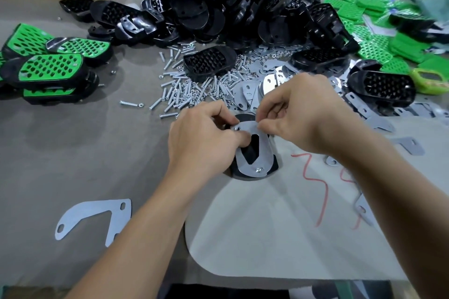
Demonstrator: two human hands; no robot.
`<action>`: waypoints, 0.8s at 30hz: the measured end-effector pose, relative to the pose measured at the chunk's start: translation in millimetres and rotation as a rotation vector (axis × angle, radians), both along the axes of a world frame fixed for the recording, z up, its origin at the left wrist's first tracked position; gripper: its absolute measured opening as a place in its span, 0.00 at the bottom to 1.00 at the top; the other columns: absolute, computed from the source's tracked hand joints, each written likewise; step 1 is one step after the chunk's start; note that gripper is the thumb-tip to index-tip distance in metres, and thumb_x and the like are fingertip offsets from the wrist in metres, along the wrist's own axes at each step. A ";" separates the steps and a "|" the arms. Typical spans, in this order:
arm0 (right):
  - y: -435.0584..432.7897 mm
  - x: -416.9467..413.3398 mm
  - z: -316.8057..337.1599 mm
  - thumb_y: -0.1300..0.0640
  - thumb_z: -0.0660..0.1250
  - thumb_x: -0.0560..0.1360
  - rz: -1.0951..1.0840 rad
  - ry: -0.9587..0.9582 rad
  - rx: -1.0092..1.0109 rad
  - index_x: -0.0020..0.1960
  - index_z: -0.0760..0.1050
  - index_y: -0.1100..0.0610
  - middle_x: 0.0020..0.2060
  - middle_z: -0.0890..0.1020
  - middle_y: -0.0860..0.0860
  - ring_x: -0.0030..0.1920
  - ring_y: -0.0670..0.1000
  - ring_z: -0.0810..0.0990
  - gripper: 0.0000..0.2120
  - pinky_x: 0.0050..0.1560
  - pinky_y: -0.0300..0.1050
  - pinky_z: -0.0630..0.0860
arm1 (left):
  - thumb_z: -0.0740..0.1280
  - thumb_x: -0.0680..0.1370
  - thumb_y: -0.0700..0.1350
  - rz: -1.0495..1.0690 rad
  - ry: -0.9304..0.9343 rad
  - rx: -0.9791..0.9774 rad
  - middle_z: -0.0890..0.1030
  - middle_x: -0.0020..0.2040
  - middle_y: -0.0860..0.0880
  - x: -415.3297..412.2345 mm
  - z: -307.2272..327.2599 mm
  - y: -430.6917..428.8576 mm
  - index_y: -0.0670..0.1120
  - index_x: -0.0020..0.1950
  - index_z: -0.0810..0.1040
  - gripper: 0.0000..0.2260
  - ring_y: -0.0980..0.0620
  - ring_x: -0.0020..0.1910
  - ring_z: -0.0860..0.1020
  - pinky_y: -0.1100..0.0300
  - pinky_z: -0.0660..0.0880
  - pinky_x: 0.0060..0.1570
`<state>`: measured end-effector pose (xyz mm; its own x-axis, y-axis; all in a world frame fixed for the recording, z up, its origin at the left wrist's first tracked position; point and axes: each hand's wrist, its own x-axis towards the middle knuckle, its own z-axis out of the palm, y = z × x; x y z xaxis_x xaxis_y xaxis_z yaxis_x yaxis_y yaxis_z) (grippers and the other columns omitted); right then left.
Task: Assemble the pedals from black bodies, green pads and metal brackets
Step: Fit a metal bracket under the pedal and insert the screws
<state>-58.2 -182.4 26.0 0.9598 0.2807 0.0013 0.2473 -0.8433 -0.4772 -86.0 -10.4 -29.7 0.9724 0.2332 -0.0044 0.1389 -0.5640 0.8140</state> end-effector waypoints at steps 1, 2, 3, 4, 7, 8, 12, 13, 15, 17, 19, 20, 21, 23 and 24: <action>-0.1 -0.9 -1.0 0.55 0.78 0.69 -0.013 -0.003 0.003 0.35 0.84 0.45 0.29 0.82 0.39 0.31 0.42 0.81 0.07 0.38 0.40 0.82 | 0.75 0.54 0.60 -0.004 -0.012 0.007 0.76 0.33 0.69 -0.5 -0.2 0.1 0.65 0.40 0.79 0.16 0.50 0.42 0.77 0.57 0.67 0.38; -0.2 -2.2 -2.1 0.55 0.78 0.70 -0.024 -0.005 0.013 0.36 0.84 0.45 0.28 0.82 0.39 0.31 0.43 0.82 0.07 0.38 0.42 0.82 | 0.75 0.55 0.60 -0.013 -0.031 0.016 0.77 0.34 0.67 -1.0 -0.2 0.0 0.66 0.40 0.79 0.16 0.51 0.42 0.77 0.56 0.68 0.39; -0.3 -3.6 -3.3 0.55 0.77 0.70 -0.032 -0.013 0.019 0.36 0.85 0.45 0.28 0.82 0.39 0.31 0.43 0.82 0.07 0.38 0.41 0.82 | 0.74 0.56 0.60 -0.030 -0.052 0.027 0.77 0.36 0.65 -2.0 -0.3 -0.2 0.67 0.39 0.79 0.14 0.52 0.43 0.76 0.55 0.70 0.42; -0.1 -5.1 -4.3 0.55 0.76 0.71 -0.032 -0.029 0.014 0.36 0.85 0.45 0.27 0.82 0.39 0.31 0.43 0.81 0.06 0.38 0.40 0.81 | 0.74 0.57 0.59 -0.054 -0.075 0.033 0.78 0.38 0.64 -2.8 -0.4 -0.4 0.68 0.37 0.79 0.11 0.53 0.46 0.76 0.52 0.73 0.47; 0.8 -8.7 -4.7 0.54 0.74 0.72 -0.012 -0.069 -0.027 0.38 0.86 0.45 0.27 0.82 0.44 0.33 0.45 0.81 0.06 0.39 0.44 0.81 | 0.72 0.61 0.59 -0.100 -0.122 0.038 0.78 0.46 0.67 -5.3 0.5 -0.4 0.76 0.35 0.77 0.11 0.57 0.54 0.74 0.48 0.72 0.60; 1.0 -9.8 -4.5 0.53 0.73 0.72 -0.004 -0.079 -0.048 0.39 0.86 0.45 0.28 0.83 0.45 0.34 0.47 0.82 0.05 0.39 0.46 0.81 | 0.72 0.61 0.59 -0.103 -0.130 0.054 0.77 0.46 0.67 -5.7 0.0 -0.5 0.77 0.35 0.77 0.10 0.59 0.53 0.72 0.49 0.71 0.60; 1.4 -13.8 -7.0 0.51 0.72 0.74 0.018 -0.145 -0.107 0.41 0.85 0.45 0.30 0.84 0.46 0.35 0.48 0.80 0.04 0.41 0.45 0.78 | 0.70 0.63 0.61 -0.107 -0.147 0.113 0.75 0.44 0.63 -7.5 -2.6 -1.7 0.76 0.33 0.76 0.07 0.61 0.47 0.68 0.53 0.68 0.54; 1.1 -14.6 -7.6 0.51 0.73 0.73 0.012 -0.160 -0.091 0.41 0.85 0.45 0.30 0.83 0.46 0.34 0.46 0.79 0.03 0.40 0.40 0.76 | 0.70 0.63 0.61 -0.108 -0.145 0.122 0.75 0.43 0.62 -7.3 -2.7 -1.6 0.76 0.33 0.76 0.07 0.60 0.46 0.67 0.53 0.68 0.53; 0.0 -15.4 -8.0 0.52 0.75 0.72 0.004 -0.182 -0.060 0.40 0.84 0.47 0.28 0.82 0.45 0.33 0.46 0.79 0.03 0.39 0.36 0.72 | 0.69 0.63 0.61 -0.112 -0.136 0.145 0.74 0.42 0.61 -6.9 -1.8 -1.4 0.76 0.34 0.76 0.07 0.60 0.45 0.67 0.54 0.67 0.52; 0.0 -14.5 -7.4 0.53 0.75 0.72 0.010 -0.176 -0.066 0.38 0.84 0.48 0.27 0.81 0.45 0.33 0.48 0.79 0.04 0.38 0.38 0.73 | 0.69 0.63 0.62 -0.119 -0.130 0.144 0.74 0.41 0.60 -6.9 -0.6 -1.3 0.76 0.34 0.77 0.06 0.60 0.45 0.68 0.54 0.67 0.51; 1.5 -13.0 -5.6 0.54 0.74 0.72 0.020 -0.164 -0.085 0.37 0.83 0.47 0.27 0.82 0.46 0.33 0.49 0.79 0.05 0.39 0.41 0.74 | 0.70 0.63 0.62 -0.121 -0.123 0.127 0.74 0.41 0.58 -7.1 0.8 -1.2 0.75 0.34 0.77 0.06 0.58 0.46 0.71 0.53 0.68 0.51; 2.4 -12.3 -4.8 0.54 0.74 0.72 0.021 -0.154 -0.094 0.37 0.83 0.47 0.28 0.82 0.46 0.33 0.48 0.79 0.06 0.38 0.42 0.75 | 0.70 0.63 0.62 -0.123 -0.118 0.125 0.75 0.41 0.58 -7.1 1.3 -1.2 0.75 0.34 0.78 0.06 0.57 0.47 0.72 0.53 0.69 0.51; 2.9 -11.6 -4.0 0.53 0.73 0.72 0.021 -0.141 -0.098 0.36 0.82 0.46 0.28 0.83 0.46 0.33 0.48 0.79 0.07 0.37 0.41 0.76 | 0.70 0.63 0.61 -0.125 -0.113 0.127 0.75 0.41 0.58 -7.0 1.6 -1.1 0.75 0.35 0.78 0.06 0.56 0.47 0.72 0.52 0.69 0.51; 3.7 -11.1 -3.6 0.53 0.72 0.73 0.023 -0.119 -0.104 0.36 0.81 0.46 0.28 0.82 0.47 0.33 0.47 0.79 0.08 0.36 0.41 0.76 | 0.70 0.63 0.61 -0.126 -0.105 0.125 0.74 0.41 0.59 -6.9 2.0 -0.8 0.74 0.35 0.78 0.06 0.55 0.47 0.73 0.51 0.71 0.52; 4.1 -11.6 -3.6 0.53 0.72 0.73 0.031 -0.119 -0.113 0.36 0.81 0.47 0.27 0.81 0.47 0.33 0.48 0.79 0.07 0.36 0.43 0.77 | 0.70 0.63 0.61 -0.125 -0.104 0.120 0.74 0.40 0.59 -7.0 2.0 -0.8 0.74 0.35 0.79 0.06 0.55 0.46 0.73 0.50 0.71 0.51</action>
<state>-69.8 -178.3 22.4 0.9457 0.3147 0.0808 0.3228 -0.8810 -0.3459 -92.9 -11.2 -27.7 0.9876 0.1038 0.1179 -0.0191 -0.6654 0.7462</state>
